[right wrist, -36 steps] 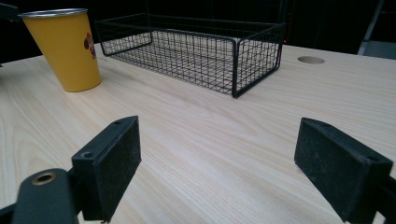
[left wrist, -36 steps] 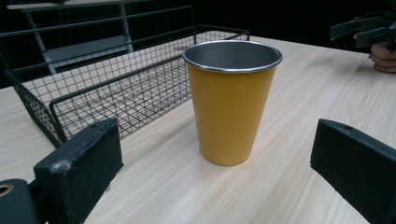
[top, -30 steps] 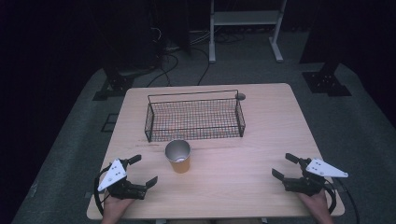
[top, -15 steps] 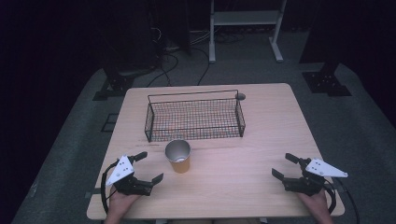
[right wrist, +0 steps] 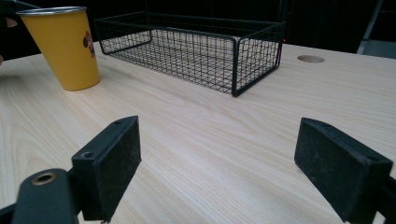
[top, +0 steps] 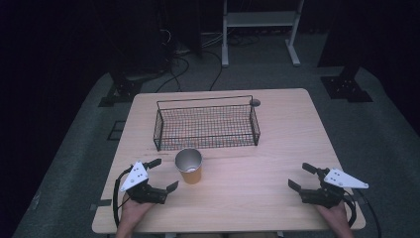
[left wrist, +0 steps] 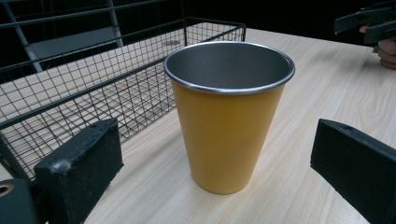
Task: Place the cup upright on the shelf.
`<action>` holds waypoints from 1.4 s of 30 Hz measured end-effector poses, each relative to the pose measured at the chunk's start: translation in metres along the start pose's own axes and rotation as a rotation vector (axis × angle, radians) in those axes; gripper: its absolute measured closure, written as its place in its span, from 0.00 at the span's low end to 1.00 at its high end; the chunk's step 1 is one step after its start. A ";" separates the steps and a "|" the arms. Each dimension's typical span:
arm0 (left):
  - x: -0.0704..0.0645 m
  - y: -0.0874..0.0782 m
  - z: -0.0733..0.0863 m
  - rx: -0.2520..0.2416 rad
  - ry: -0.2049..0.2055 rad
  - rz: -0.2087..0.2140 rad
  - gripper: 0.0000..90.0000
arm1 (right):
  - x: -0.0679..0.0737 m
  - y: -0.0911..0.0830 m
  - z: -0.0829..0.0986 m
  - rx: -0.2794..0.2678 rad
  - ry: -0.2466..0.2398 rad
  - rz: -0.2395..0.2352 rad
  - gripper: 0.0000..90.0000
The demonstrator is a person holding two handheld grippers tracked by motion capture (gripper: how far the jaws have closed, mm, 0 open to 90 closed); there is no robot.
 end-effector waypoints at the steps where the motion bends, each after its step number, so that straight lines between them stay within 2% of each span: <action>1: 0.000 0.003 0.000 0.003 -0.003 0.001 0.01 | 0.000 0.000 0.000 0.001 -0.001 0.000 0.15; 9: 0.000 0.012 -0.004 0.003 -0.006 0.011 0.01 | 0.000 0.000 0.000 0.002 -0.002 0.000 0.15; 18: -0.002 0.028 -0.005 0.027 0.003 0.024 0.01 | 0.000 0.000 0.000 0.002 -0.003 -0.001 0.15; 31: -0.002 0.045 -0.006 0.022 0.001 0.041 0.01 | 0.000 0.000 0.000 0.004 -0.005 -0.001 0.15; 42: -0.001 0.059 -0.005 0.017 -0.021 0.041 0.01 | 0.001 0.000 0.000 0.004 -0.006 -0.005 0.15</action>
Point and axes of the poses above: each handheld gripper's, and its own axes: y roughly forward along the jaws, z roughly out of its underside, x roughly to its left, the point moved 4 cm from there along y, roughly forward along the jaws, and after that the axes turned 5 degrees about y, right-handed, at the moved point
